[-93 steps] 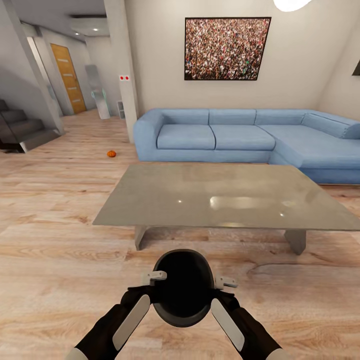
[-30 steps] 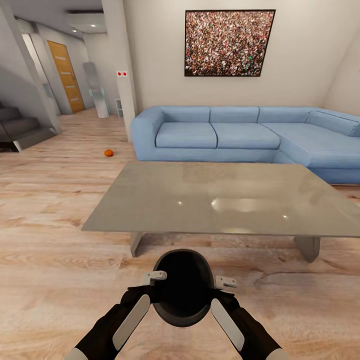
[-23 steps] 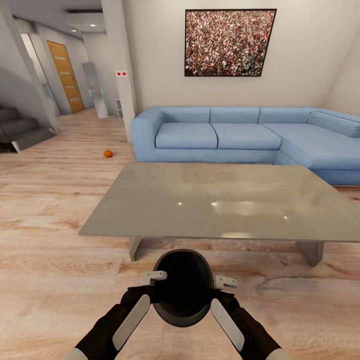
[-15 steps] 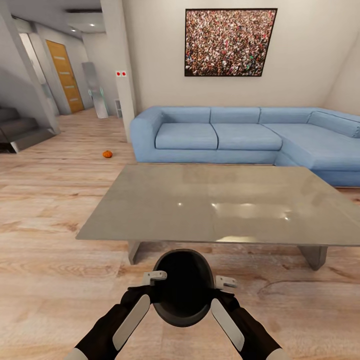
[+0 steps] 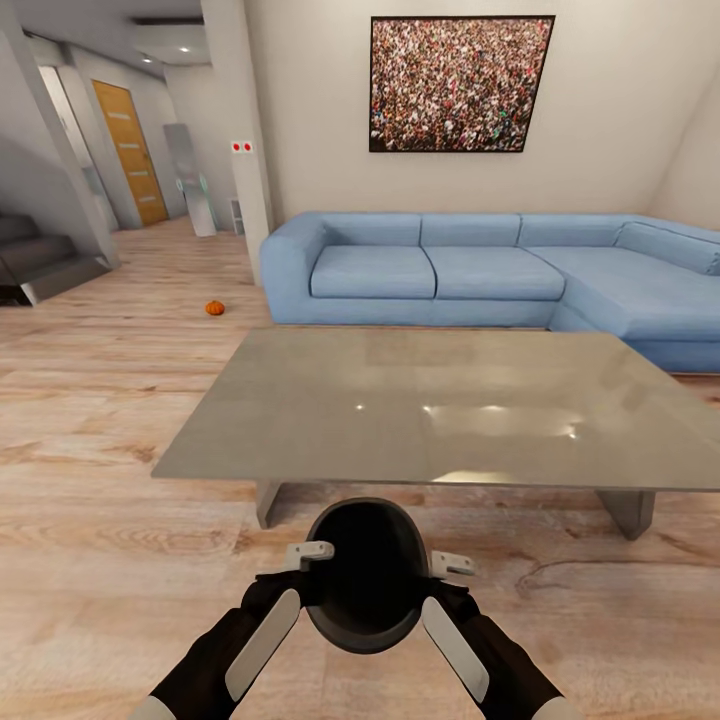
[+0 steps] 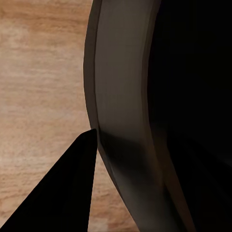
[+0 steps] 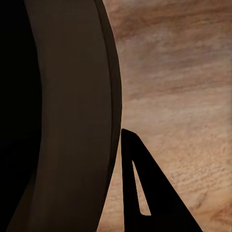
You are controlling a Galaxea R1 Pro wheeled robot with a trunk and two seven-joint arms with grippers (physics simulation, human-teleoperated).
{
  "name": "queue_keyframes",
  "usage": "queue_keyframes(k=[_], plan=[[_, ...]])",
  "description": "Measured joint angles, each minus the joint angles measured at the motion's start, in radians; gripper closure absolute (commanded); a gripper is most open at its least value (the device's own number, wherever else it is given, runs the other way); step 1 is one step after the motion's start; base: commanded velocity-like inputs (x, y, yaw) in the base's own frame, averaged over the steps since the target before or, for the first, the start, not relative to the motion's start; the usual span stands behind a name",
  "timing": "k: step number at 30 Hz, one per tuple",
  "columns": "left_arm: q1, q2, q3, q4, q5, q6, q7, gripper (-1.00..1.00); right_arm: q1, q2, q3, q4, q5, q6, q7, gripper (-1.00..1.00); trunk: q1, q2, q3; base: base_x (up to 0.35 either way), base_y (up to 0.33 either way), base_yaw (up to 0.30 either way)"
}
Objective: Place each of the two pumpkins and all three candles from the living room inside a cabinet in the living room (use any cabinet), then make sure every cabinet is closed, and position the cauldron so it is next to a table in the living room.
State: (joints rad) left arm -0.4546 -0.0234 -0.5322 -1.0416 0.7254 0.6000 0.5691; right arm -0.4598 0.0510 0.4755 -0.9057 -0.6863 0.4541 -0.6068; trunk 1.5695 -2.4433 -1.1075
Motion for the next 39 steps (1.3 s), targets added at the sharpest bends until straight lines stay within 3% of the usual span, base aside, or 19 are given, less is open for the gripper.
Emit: queue_keyframes(k=[8, 24, 39], plan=[[0.000, 0.000, -0.001, 0.001, 0.002, -0.001, 0.000, 1.00, 0.000, 0.000, 0.000, 0.000, -0.001, 0.001, 0.000, 1.00, 0.031, -0.056, -0.025, 0.000, 0.000, 0.000], [0.000, 0.000, 0.000, 0.002, 0.003, -0.001, 0.000, 1.00, 0.000, 0.000, 0.000, 0.001, -0.001, 0.001, 0.000, 1.00, 0.038, -0.060, -0.087, 0.000, 0.000, 0.000], [0.000, 0.000, 0.000, 0.001, 0.000, 0.000, -0.001, 1.00, 0.000, 0.000, 0.001, 0.001, -0.001, 0.000, 0.000, 1.00, 0.038, -0.060, -0.087, 0.043, 0.000, 0.000]])
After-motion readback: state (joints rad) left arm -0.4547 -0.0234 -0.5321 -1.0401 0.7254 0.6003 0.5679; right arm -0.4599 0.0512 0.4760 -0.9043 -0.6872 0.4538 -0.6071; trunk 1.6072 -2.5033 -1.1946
